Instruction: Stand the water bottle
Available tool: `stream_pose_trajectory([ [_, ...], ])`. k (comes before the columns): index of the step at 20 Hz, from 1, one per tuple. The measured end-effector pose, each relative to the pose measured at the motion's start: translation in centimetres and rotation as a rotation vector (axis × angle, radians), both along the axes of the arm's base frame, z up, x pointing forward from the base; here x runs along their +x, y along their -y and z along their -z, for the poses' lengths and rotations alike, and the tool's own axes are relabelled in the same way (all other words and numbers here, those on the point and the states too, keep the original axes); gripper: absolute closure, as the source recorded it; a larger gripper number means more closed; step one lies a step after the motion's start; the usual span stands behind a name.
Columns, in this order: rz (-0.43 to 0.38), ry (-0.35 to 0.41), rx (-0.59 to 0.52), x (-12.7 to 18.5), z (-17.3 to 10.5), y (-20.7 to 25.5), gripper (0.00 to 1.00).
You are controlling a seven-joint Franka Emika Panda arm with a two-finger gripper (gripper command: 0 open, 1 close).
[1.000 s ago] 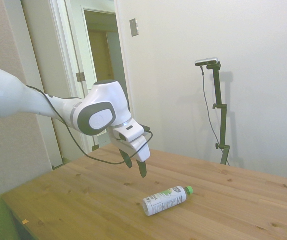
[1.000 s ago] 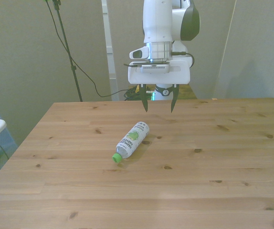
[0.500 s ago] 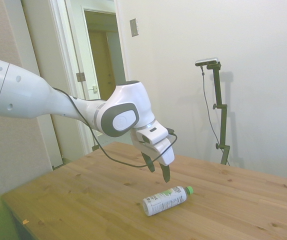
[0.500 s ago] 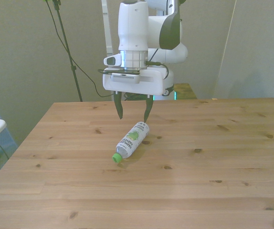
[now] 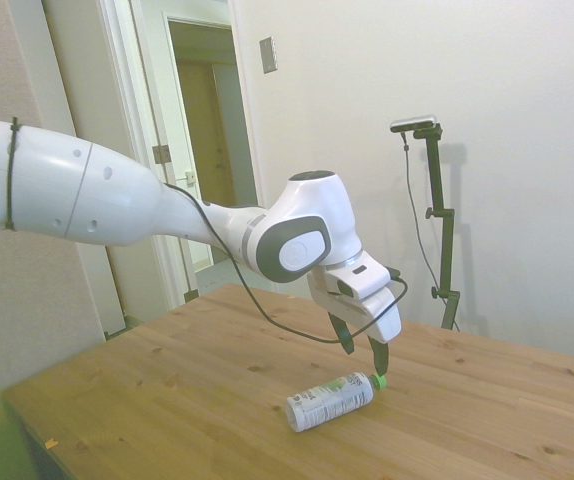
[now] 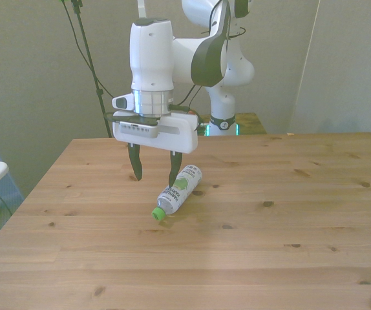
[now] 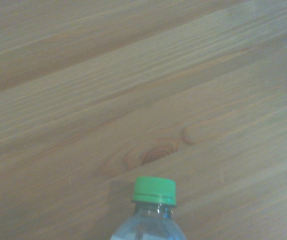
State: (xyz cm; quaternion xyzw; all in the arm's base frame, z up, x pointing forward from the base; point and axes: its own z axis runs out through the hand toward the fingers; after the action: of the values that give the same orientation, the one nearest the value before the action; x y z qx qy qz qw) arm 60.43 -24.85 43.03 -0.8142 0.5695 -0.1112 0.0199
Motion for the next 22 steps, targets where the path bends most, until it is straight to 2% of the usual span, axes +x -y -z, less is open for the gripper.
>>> stream_pose_trajectory([
  [5,0.008,-0.020,0.018,1.7,3.5,0.2,0.00],
  [12,-0.014,-0.026,0.028,3.3,6.2,-1.1,0.00],
  [13,-0.018,-0.028,0.028,3.5,6.6,-1.3,1.00],
  [22,-0.024,-0.030,0.026,3.7,7.4,-1.7,1.00],
])
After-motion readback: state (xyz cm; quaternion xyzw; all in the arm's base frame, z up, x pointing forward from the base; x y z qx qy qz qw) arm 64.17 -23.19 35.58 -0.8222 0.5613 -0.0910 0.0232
